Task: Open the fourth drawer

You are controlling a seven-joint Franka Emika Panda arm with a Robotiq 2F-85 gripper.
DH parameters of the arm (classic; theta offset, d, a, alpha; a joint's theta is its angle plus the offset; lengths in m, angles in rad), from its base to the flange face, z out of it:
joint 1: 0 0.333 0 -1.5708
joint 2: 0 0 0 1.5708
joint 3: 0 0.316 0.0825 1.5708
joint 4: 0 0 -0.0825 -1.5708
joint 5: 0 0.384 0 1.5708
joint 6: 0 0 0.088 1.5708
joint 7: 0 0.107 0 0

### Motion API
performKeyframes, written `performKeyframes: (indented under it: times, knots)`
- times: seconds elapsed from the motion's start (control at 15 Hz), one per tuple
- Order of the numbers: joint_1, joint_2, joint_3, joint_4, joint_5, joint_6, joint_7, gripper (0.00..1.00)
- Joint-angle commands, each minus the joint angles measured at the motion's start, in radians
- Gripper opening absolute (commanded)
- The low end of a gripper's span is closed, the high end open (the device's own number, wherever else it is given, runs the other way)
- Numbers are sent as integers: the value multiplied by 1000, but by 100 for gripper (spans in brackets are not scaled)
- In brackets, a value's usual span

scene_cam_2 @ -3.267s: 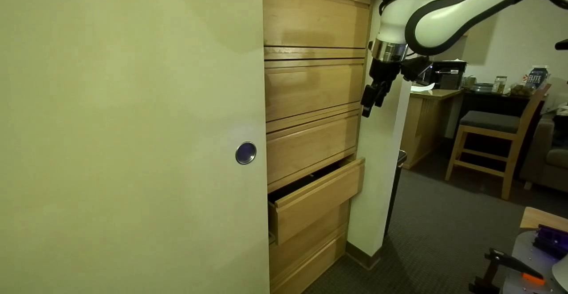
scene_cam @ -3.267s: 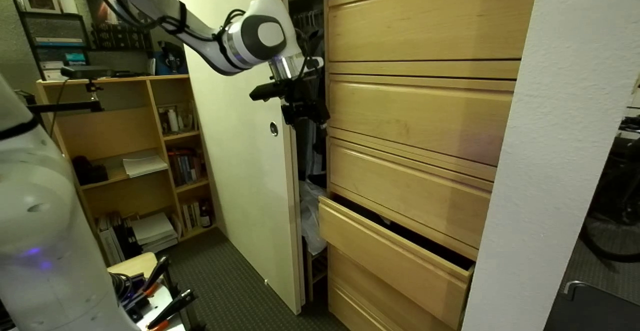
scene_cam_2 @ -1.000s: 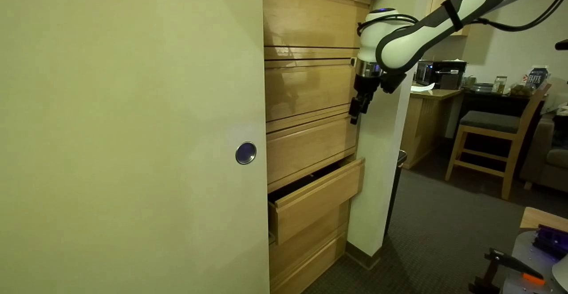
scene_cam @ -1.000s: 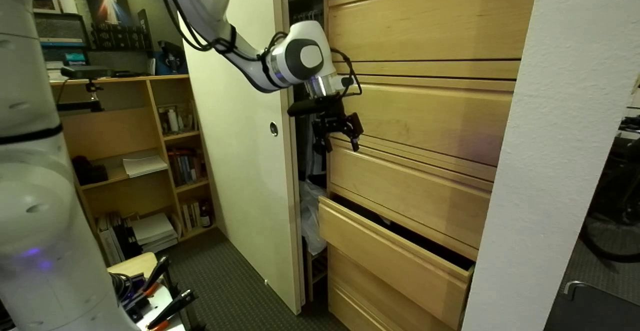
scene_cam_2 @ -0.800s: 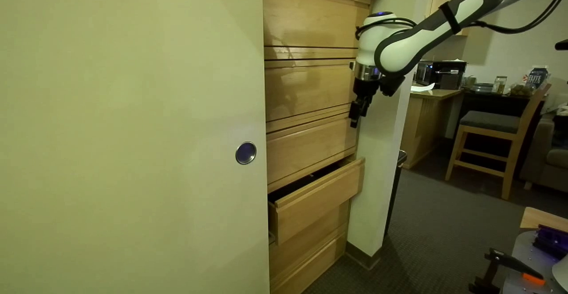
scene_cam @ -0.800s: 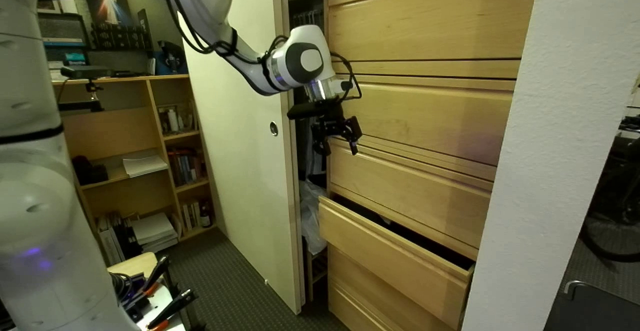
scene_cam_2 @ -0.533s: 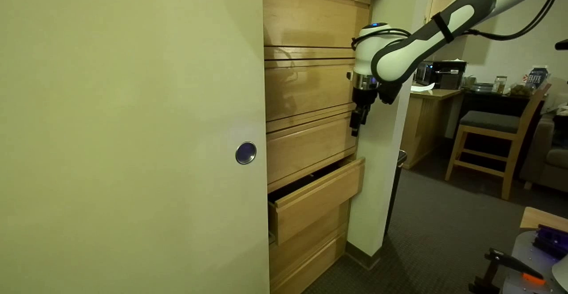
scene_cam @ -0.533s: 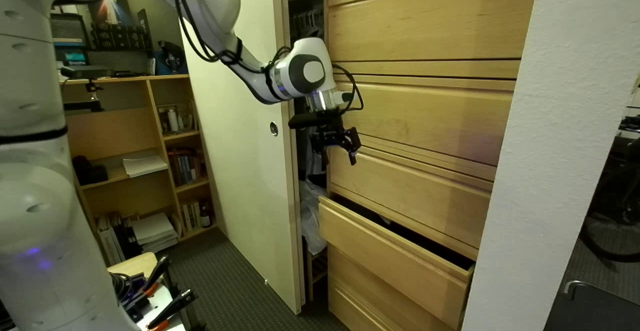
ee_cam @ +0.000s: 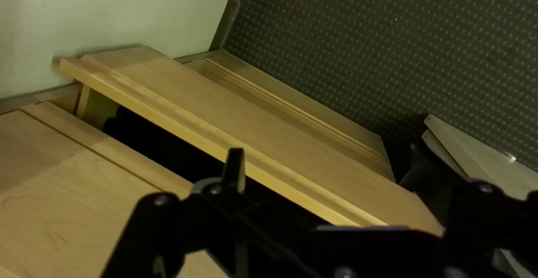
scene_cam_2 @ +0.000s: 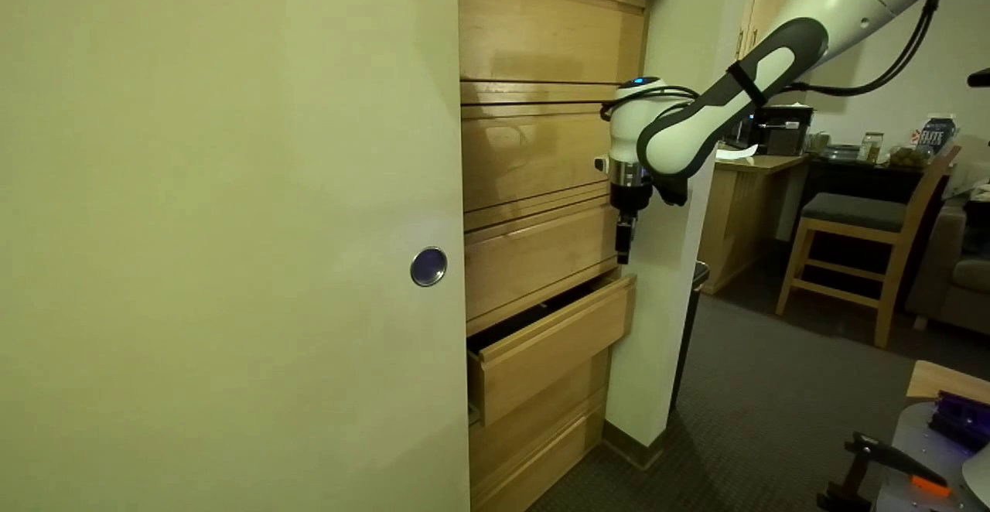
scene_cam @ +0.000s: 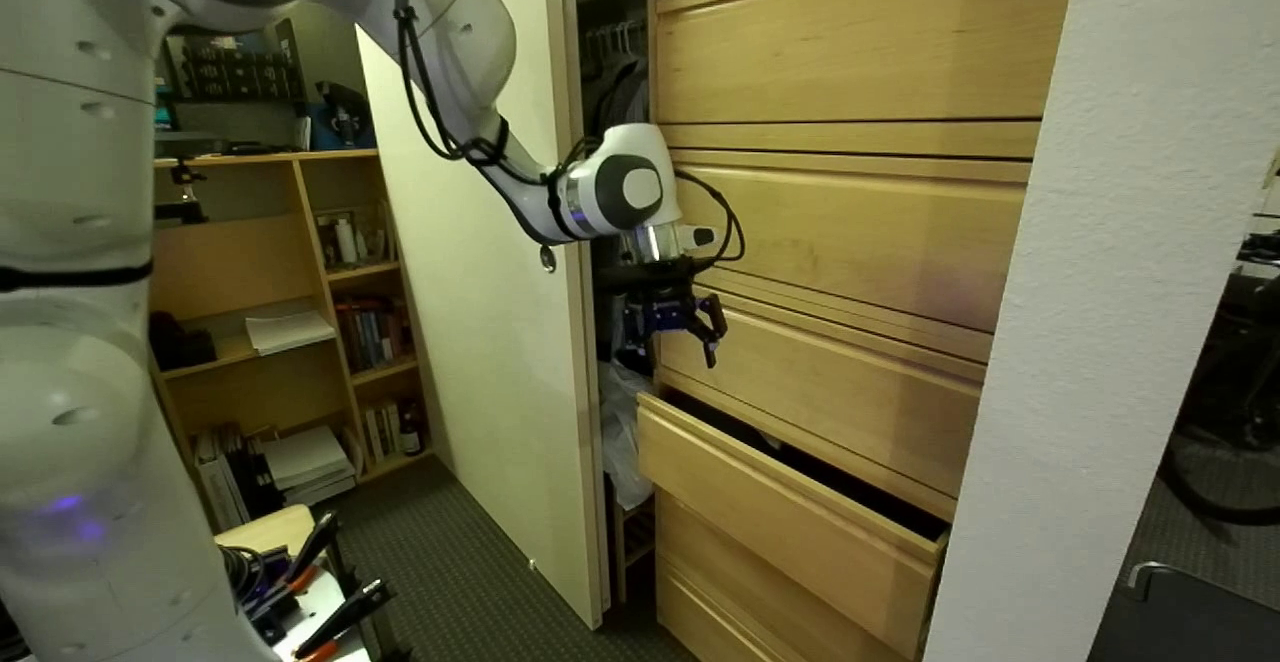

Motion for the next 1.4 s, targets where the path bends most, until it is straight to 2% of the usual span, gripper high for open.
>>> performKeyframes:
  times: [0.0,0.27,0.47,1.0,1.33]
  knots:
    - [-16,82,-11,48,-56,45,-68,100]
    - [-22,168,-21,94,-80,81,-107,100]
    - [-55,228,5,127,-44,127,-192,100]
    - [-202,375,166,264,127,214,-475,100]
    - [-241,473,233,340,190,217,-634,100]
